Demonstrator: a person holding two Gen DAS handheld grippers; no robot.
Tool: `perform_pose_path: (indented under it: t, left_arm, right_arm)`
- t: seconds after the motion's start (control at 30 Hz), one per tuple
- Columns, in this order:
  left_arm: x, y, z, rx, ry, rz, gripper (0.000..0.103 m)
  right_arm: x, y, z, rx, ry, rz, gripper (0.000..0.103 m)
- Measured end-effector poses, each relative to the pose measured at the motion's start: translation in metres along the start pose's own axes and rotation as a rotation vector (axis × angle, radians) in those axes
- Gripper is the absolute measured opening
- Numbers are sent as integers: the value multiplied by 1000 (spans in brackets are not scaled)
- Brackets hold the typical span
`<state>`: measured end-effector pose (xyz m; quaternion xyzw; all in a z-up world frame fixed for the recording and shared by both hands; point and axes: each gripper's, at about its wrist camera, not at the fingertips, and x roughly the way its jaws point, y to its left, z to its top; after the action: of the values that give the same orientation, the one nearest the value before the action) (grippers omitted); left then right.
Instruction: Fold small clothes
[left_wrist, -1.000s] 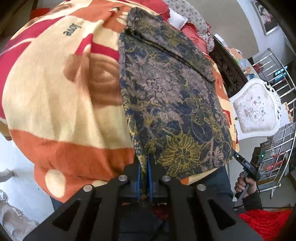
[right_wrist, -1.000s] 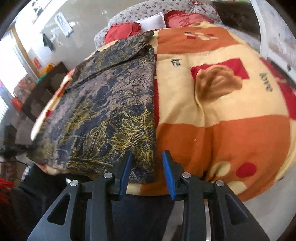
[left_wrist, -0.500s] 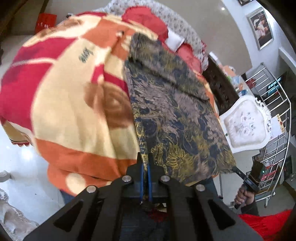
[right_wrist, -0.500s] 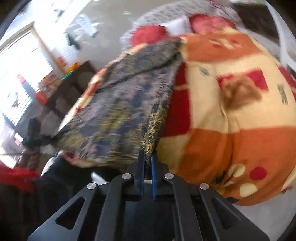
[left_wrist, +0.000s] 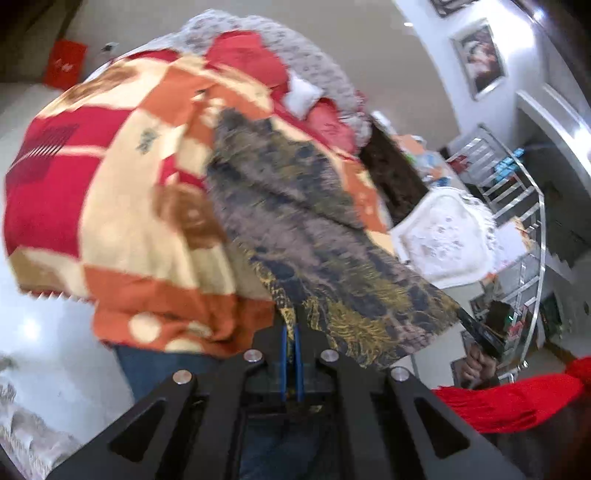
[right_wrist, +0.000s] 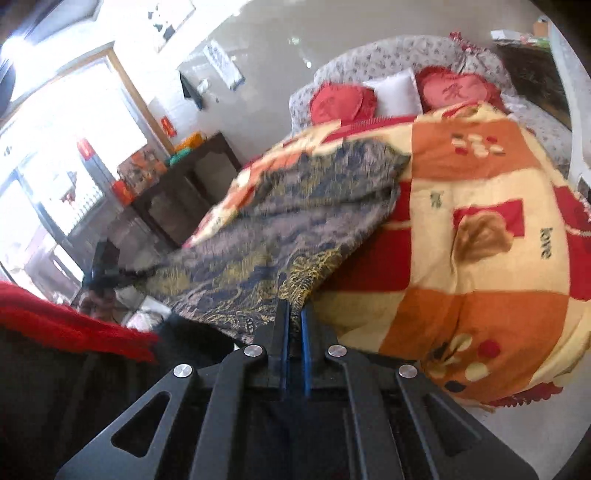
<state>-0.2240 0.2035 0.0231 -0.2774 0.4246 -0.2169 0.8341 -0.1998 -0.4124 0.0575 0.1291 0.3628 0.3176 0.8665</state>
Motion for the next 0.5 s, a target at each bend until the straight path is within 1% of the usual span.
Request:
perform_pose_path:
  t: [0.03, 0.1, 0.17, 0.23, 0.27, 0.37, 0.47, 0.5]
  left_arm:
    - [4, 0, 6, 1, -8, -5, 3]
    - [20, 9, 23, -36, -17, -4, 3]
    - [36, 22, 45, -93, -44, 3, 3]
    - [49, 32, 65, -137, -74, 8, 3]
    - [58, 37, 81, -166, -93, 11, 3]
    - [84, 50, 123, -218, -136, 21, 3]
    - [122, 61, 176, -221, -156, 73, 3]
    - [131, 64, 187, -221, -161, 80, 3]
  right_arm:
    - [-2, -2, 6, 4, -16, -3, 20]
    - [4, -9, 19, 16, -51, -2, 20]
    - [16, -20, 29, 48, -70, -2, 20]
    - [40, -35, 45, 87, -87, -25, 20]
    - [47, -39, 50, 94, -87, -38, 20]
    - [84, -59, 79, 123, -105, -86, 20]
    - [112, -78, 108, 150, -130, -111, 20]
    - [129, -86, 124, 155, -138, -129, 20]
